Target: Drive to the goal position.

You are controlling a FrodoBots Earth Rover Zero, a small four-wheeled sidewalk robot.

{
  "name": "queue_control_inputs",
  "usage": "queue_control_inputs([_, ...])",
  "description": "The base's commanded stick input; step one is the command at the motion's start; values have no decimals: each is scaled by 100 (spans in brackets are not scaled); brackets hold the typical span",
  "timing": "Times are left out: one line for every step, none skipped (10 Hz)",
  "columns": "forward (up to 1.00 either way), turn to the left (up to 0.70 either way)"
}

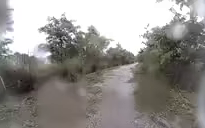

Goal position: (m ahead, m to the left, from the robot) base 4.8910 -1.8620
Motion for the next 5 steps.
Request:
queue_control_inputs([85,0])
queue_control_inputs([85,0])
queue_control_inputs([85,0])
queue_control_inputs([85,0])
queue_control_inputs([85,0])
